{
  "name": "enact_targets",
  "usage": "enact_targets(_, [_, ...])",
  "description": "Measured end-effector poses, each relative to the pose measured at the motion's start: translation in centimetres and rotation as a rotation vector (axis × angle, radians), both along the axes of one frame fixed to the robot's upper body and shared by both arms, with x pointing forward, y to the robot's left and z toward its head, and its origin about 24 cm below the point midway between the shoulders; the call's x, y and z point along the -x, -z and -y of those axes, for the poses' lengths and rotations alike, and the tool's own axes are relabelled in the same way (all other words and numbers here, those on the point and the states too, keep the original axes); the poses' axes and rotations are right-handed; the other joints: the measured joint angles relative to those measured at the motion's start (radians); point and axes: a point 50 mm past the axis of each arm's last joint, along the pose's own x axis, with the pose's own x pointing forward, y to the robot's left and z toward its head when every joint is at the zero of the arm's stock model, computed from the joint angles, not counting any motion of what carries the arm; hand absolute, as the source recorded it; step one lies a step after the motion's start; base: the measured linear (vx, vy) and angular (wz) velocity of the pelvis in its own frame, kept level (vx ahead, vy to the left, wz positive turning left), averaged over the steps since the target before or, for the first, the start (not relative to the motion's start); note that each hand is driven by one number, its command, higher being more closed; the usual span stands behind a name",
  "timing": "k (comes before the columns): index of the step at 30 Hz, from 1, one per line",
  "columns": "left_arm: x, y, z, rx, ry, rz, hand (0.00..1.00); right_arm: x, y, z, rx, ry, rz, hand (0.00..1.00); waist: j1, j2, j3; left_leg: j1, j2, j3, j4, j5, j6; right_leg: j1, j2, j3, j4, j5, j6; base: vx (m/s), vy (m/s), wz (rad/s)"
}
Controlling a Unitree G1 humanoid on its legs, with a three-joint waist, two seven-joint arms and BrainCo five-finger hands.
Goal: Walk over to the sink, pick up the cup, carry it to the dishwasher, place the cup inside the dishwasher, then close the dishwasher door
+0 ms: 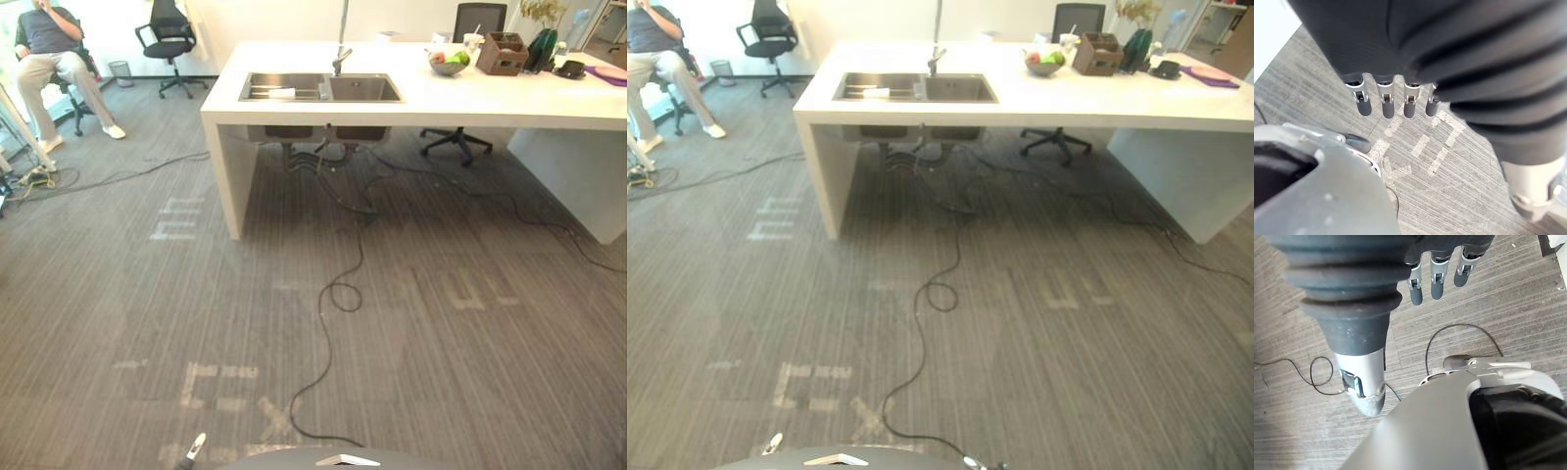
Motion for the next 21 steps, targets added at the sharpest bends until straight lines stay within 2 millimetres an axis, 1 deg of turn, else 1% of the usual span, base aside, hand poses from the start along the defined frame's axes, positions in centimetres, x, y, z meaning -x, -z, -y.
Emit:
enact_targets(5, [-0.3, -0.1, -0.2, -0.042, 0.051, 0.01, 0.0, -1.0, -0.1, -0.2, -0.005, -0.047, 0.031, 0.0, -0.003, -0.004, 0.018, 0.004, -0.005, -0.006, 0.0, 0.004, 0.006, 0.006, -0.005, -0.002, 0.0, 0.002, 0.002, -0.05, 0.002, 0.03])
enact_targets(8, [-0.2, 0.0, -0.2, -0.049, 0.066, 0.003, 0.0, -0.9, 0.0, -0.2, -0.019, -0.056, 0.046, 0.0, -0.003, -0.004, 0.028, 0.004, -0.009, -0.008, 0.0, 0.008, 0.01, 0.007, -0.01, -0.002, -0.002, 0.005, 0.006, -0.06, 0.011, 0.03])
enact_targets(13, [-0.3, -0.1, -0.4, -0.048, 0.071, 0.007, 0.0, -1.2, -0.1, -0.5, -0.024, -0.088, 0.082, 0.0, -0.004, -0.013, 0.035, 0.002, -0.016, -0.015, -0.001, 0.006, 0.008, 0.015, -0.016, -0.006, -0.005, 0.003, 0.014, -0.06, 0.009, 0.04])
enact_targets(15, [-0.3, -0.1, -0.5, -0.053, 0.102, 0.006, 0.0, -1.2, -0.1, -0.7, -0.027, -0.093, 0.088, 0.0, -0.01, -0.016, 0.037, 0.001, -0.019, -0.026, -0.001, 0.005, 0.009, 0.018, -0.019, -0.013, -0.006, 0.003, 0.015, -0.04, 0.009, 0.11])
enact_targets(21, [-0.4, -0.1, -0.6, -0.066, 0.114, 0.025, 0.0, -1.1, 0.0, -0.8, -0.073, -0.065, 0.09, 0.0, -0.013, -0.018, 0.039, 0.006, -0.023, -0.027, -0.001, 0.003, 0.013, 0.024, -0.024, -0.013, -0.005, 0.003, 0.02, -0.01, 0.004, 0.02])
